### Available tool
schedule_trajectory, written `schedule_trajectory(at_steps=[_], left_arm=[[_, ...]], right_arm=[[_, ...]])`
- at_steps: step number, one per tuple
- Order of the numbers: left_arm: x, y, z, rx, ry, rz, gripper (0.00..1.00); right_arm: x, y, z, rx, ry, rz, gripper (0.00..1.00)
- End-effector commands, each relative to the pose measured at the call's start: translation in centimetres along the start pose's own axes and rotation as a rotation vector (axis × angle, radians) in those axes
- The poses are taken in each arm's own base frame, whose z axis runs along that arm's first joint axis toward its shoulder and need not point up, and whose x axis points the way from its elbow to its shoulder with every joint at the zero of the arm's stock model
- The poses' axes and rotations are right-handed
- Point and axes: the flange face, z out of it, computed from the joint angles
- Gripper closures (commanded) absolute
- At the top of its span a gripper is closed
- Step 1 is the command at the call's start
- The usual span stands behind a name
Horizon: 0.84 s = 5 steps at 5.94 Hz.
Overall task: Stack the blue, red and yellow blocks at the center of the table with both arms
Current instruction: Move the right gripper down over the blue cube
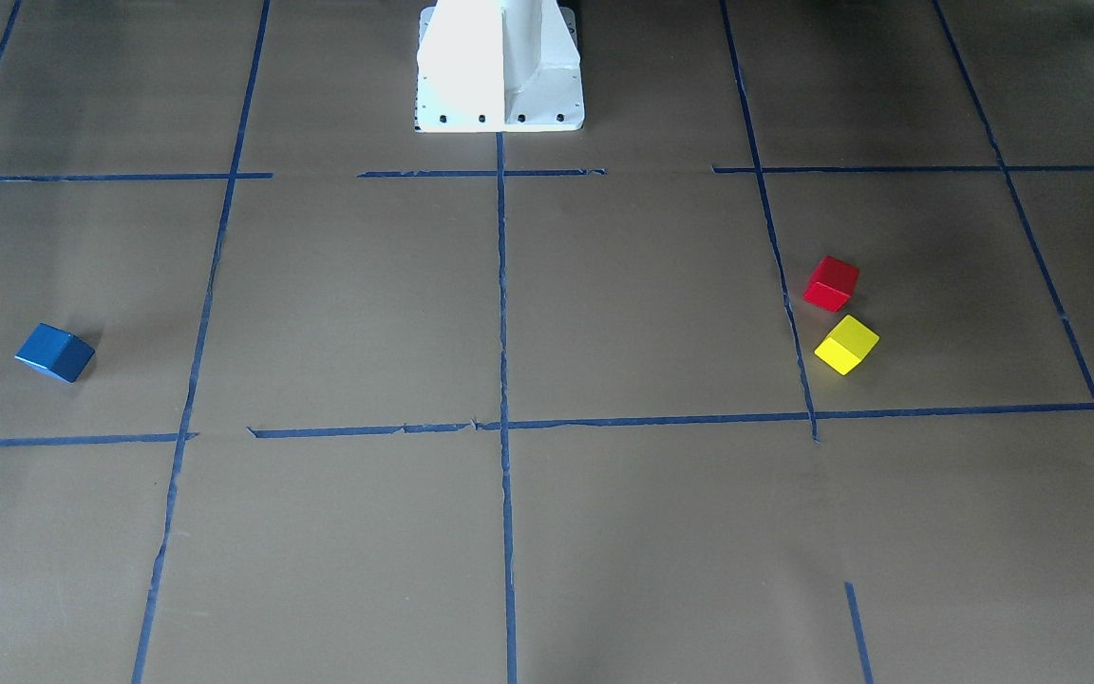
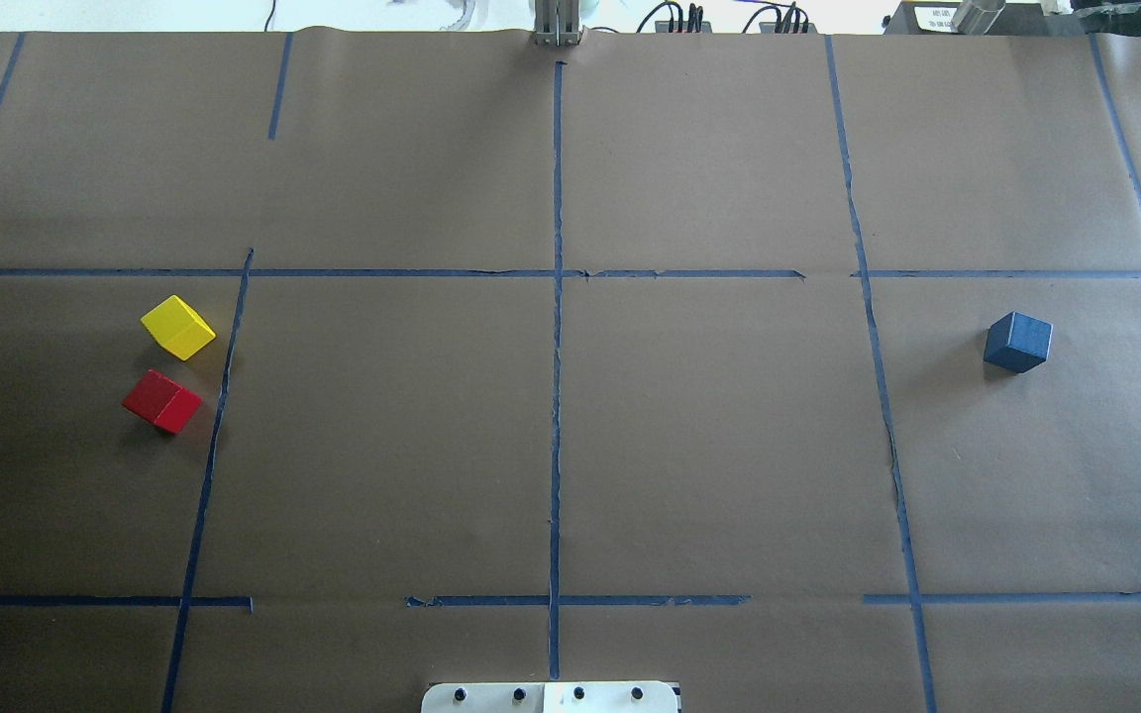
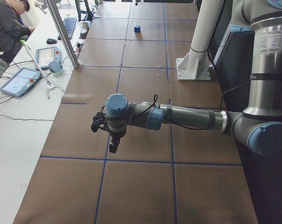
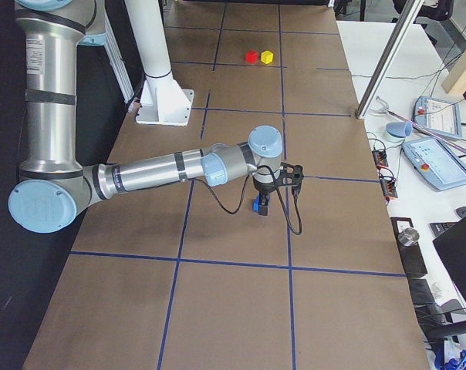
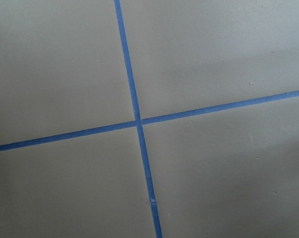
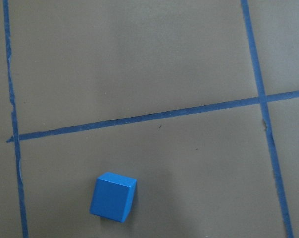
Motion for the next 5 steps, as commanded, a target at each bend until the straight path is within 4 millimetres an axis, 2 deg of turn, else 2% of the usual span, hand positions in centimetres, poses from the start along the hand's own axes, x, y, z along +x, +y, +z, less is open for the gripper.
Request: schedule_trajectory(at_steps=[1, 3, 5], left_arm=[[0.0, 0.0, 0.0, 0.001, 0.001, 0.001, 0.00], [0.1, 0.0, -0.1, 0.003, 0.001, 0.003, 0.00], [0.4, -0.1, -0.3, 0.008, 0.001, 0.007, 0.00]], right_arm=[[-6.4, 2.4, 5.9, 0.046, 0.080, 0.121, 0.00], [-5.8, 3.3, 9.9, 0.003, 0.138, 0.162, 0.01], [-6.0, 4.0, 12.2, 0.020, 0.145, 0.133, 0.01]])
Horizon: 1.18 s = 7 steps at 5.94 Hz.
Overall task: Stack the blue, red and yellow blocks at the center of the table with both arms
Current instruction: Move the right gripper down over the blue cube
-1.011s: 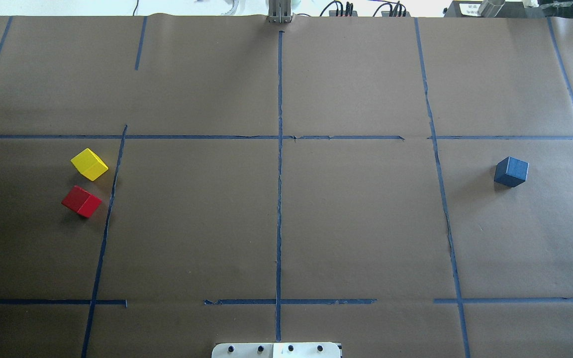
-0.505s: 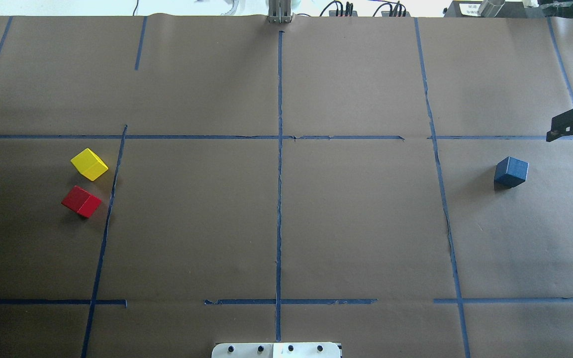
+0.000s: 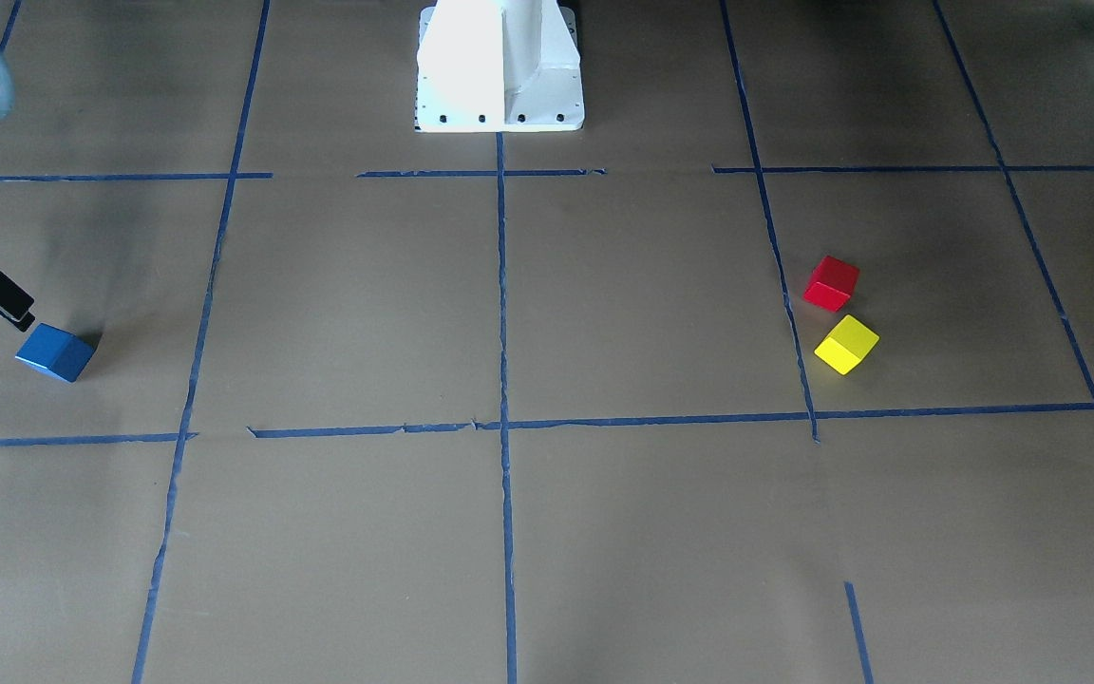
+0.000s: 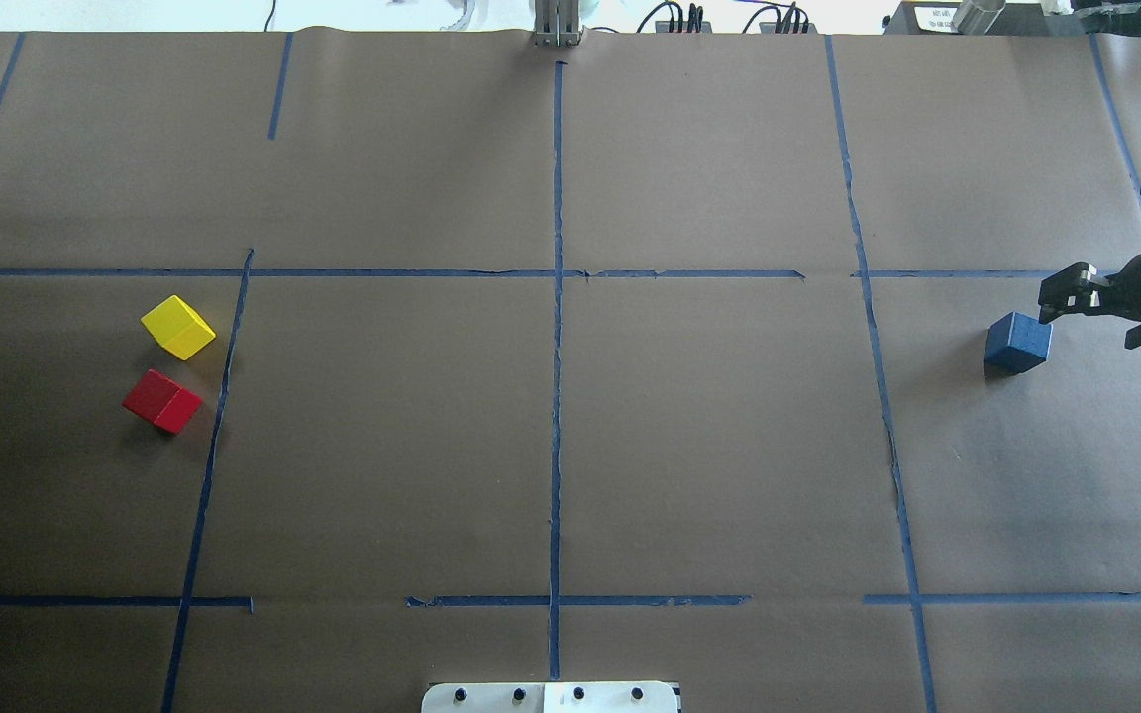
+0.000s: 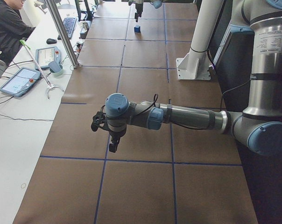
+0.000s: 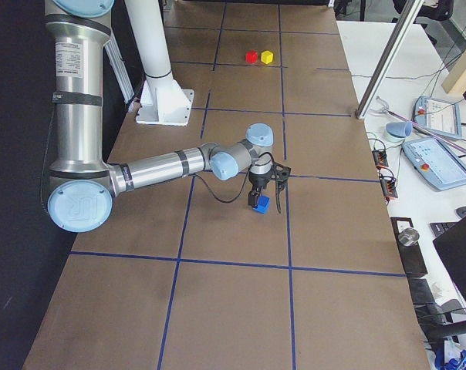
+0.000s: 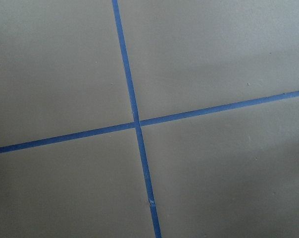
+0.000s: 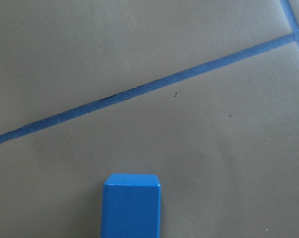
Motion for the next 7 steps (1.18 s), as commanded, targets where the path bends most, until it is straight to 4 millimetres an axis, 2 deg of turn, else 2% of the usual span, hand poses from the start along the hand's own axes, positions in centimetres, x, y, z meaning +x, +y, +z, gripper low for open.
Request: schedule_trajectory(at_steps=[1, 2, 7], left_arm=[[0.1, 0.0, -0.1, 0.002, 0.000, 0.004, 0.00], [0.1, 0.0, -0.1, 0.002, 0.000, 0.005, 0.00], [0.2, 0.1, -0.2, 0.004, 0.000, 0.010, 0.00]], right_arm=[[-0.3, 0.2, 1.7, 0.018, -0.035, -0.006, 0.01], [-1.3, 0.0, 1.3, 0.030, -0.061, -0.002, 0.00], [-2.0, 1.2, 4.2, -0.012, -0.029, -0.023, 0.00]])
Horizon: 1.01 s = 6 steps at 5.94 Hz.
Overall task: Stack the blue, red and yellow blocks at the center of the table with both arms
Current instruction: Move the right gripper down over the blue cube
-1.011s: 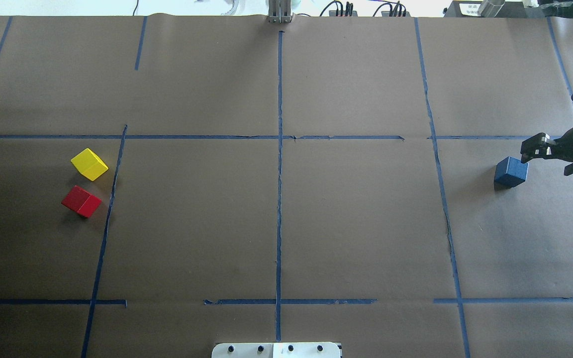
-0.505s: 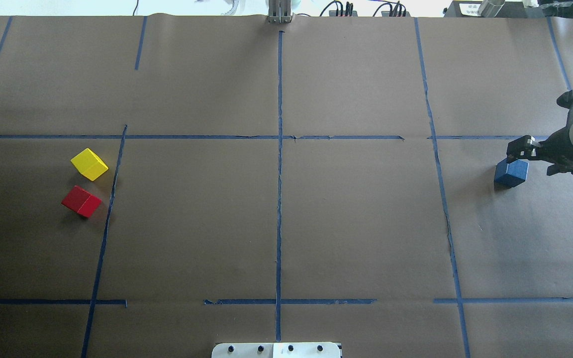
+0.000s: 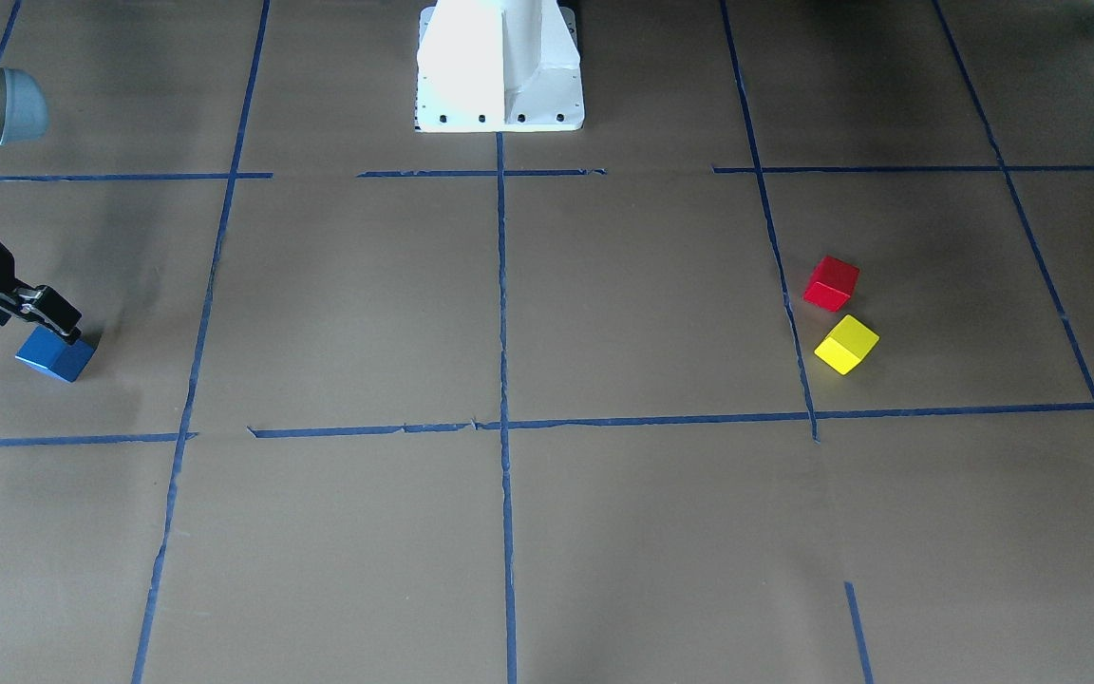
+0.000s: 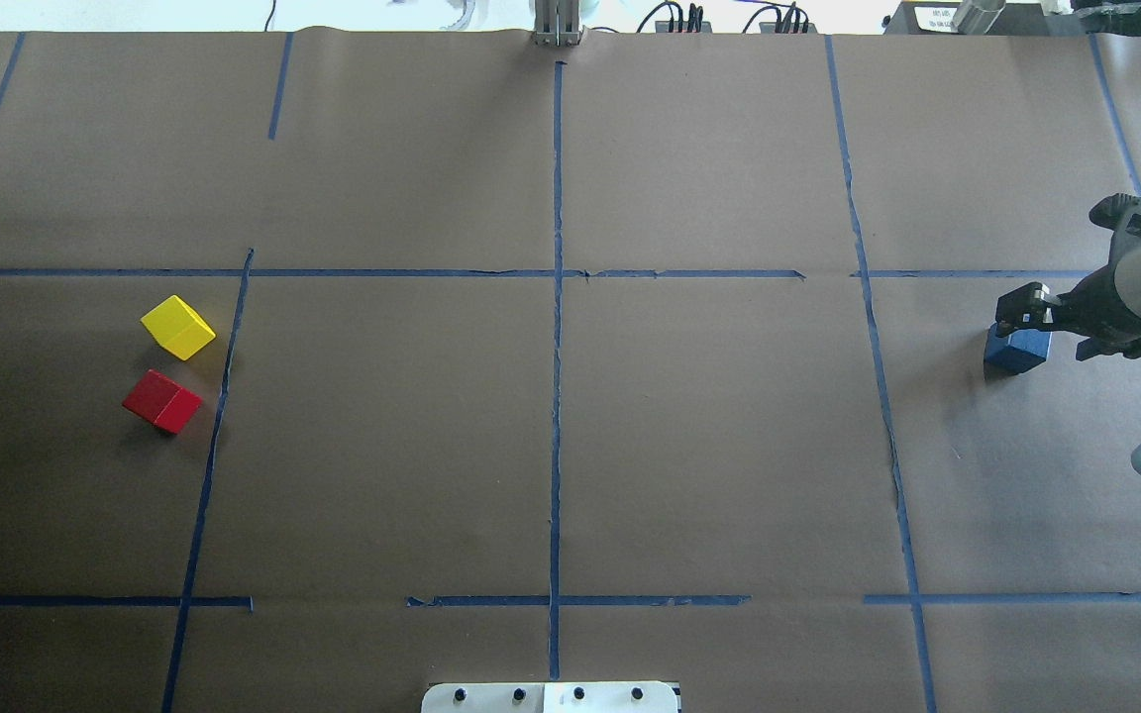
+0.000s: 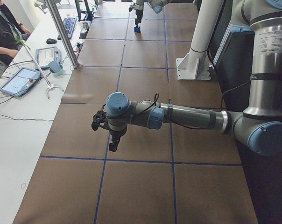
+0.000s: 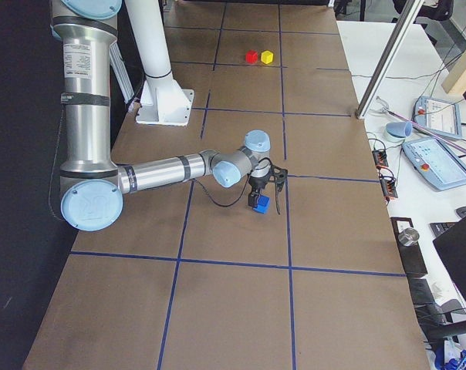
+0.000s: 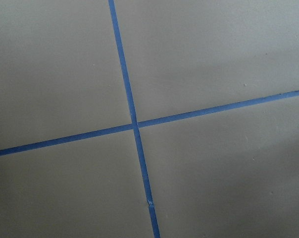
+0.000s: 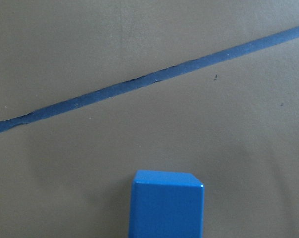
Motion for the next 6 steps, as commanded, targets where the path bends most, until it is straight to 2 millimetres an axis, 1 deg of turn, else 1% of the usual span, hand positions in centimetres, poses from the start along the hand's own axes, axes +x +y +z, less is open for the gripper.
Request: schedule_trajectory(at_steps=[1, 2, 4, 5, 6], left_arm=[[0.0, 0.0, 0.0, 0.001, 0.000, 0.001, 0.00], [-0.1, 0.1, 0.1, -0.002, 0.000, -0.002, 0.00], [-0.1, 0.1, 0.1, -0.001, 0.000, 0.002, 0.00], [-0.1, 0.1, 0.1, -0.002, 0.000, 0.001, 0.00], [-0.1, 0.1, 0.1, -0.001, 0.000, 0.001, 0.00]], right_arm=[[0.0, 0.2, 1.0, -0.013, 0.013, -0.004, 0.00], [-0.3, 0.6, 1.5, -0.020, 0.017, -0.013, 0.00], [-2.1, 0.1, 2.1, -0.006, 0.016, -0.042, 0.00], [-1.9, -0.2, 2.2, 0.015, 0.029, -0.053, 0.00], [-1.0, -0.2, 2.5, 0.015, 0.044, -0.102, 0.00]])
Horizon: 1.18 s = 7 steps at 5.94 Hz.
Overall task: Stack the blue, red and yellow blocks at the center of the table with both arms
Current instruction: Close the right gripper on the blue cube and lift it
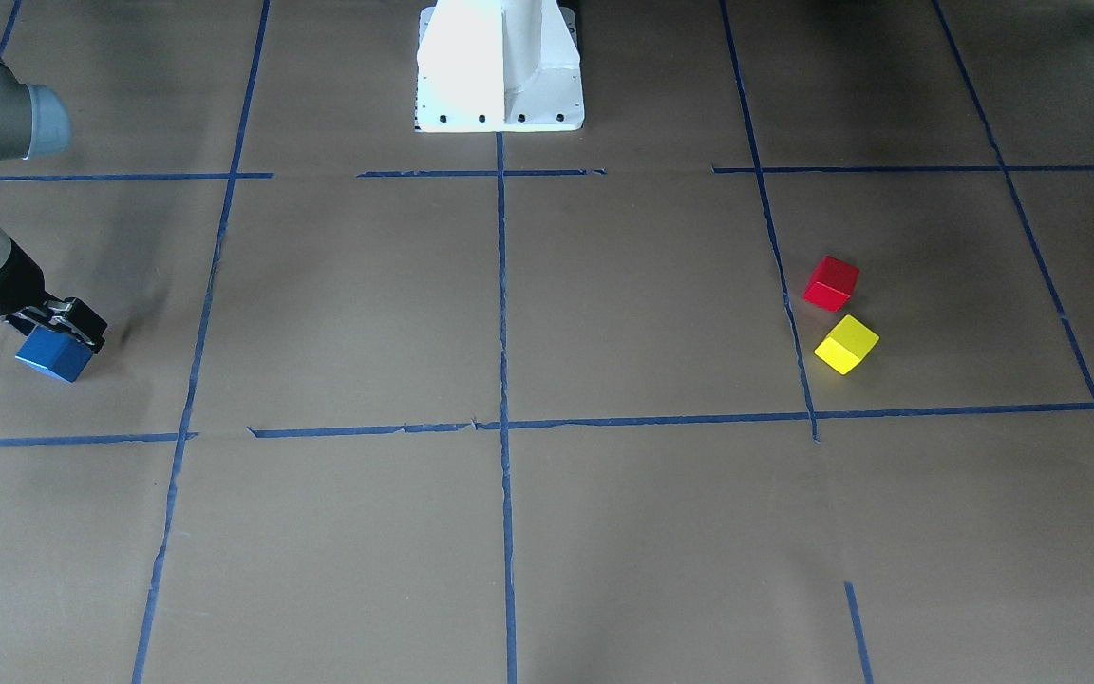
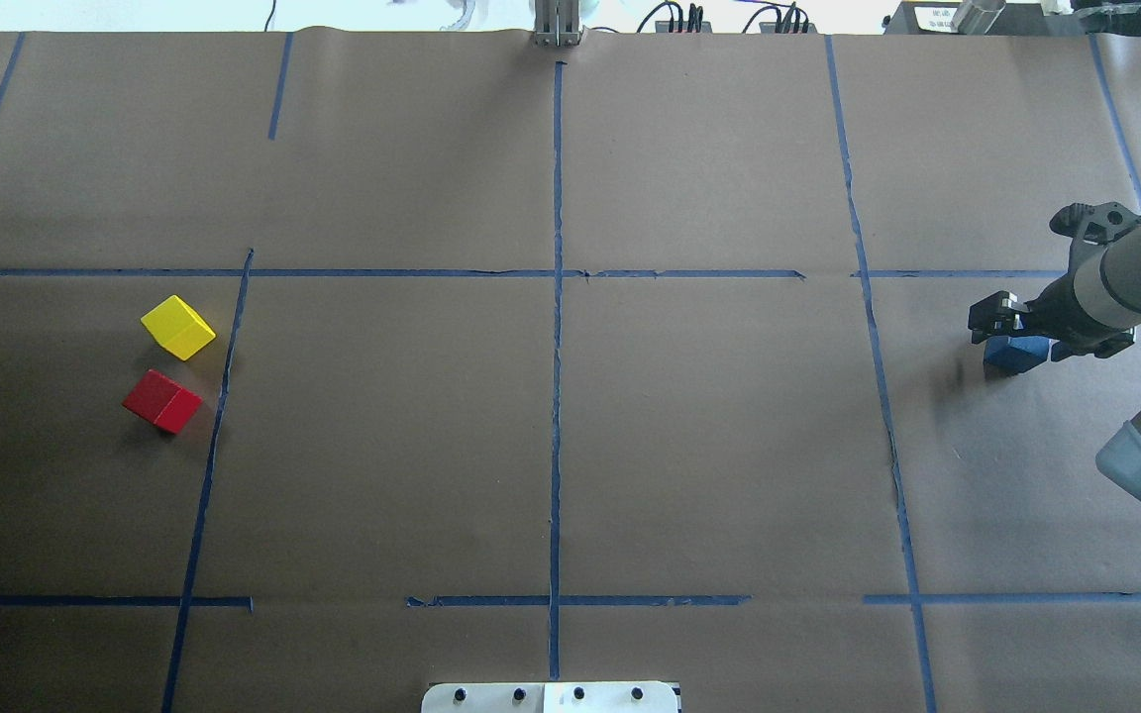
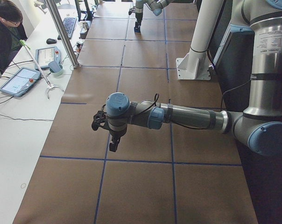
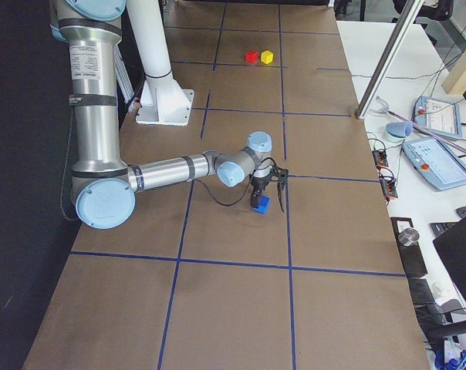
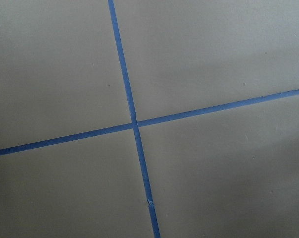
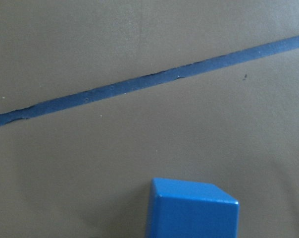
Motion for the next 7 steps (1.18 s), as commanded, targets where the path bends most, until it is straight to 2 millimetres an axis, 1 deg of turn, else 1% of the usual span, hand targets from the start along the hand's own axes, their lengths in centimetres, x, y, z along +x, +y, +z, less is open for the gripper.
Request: schedule_trajectory(at_steps=[1, 2, 3, 4, 5, 6, 7], left_arm=[[0.1, 0.0, -0.1, 0.002, 0.001, 0.002, 0.00], [0.0, 0.0, 0.0, 0.007, 0.000, 0.005, 0.00], [0.0, 0.0, 0.1, 0.010, 0.001, 0.008, 0.00], [-0.1, 0.1, 0.1, 0.009, 0.001, 0.007, 0.00], [-0.1, 0.1, 0.1, 0.009, -0.001, 0.008, 0.00], [-0.1, 0.1, 0.1, 0.009, -0.001, 0.002, 0.00], [-0.1, 0.1, 0.1, 0.009, 0.001, 0.001, 0.00]], right_arm=[[0.7, -0.1, 0.5, 0.004, 0.017, -0.040, 0.00], [1.2, -0.2, 1.0, 0.002, 0.030, -0.032, 0.06], [0.8, -0.5, 0.8, 0.019, 0.031, -0.039, 0.73], [0.2, -0.7, -0.2, 0.035, 0.015, -0.039, 0.95], [-0.9, -0.7, -2.6, 0.058, -0.024, -0.051, 0.99], [-2.8, 0.1, -5.4, 0.078, -0.071, -0.087, 1.00], [-5.8, 2.2, -7.5, 0.089, -0.124, -0.182, 1.00]])
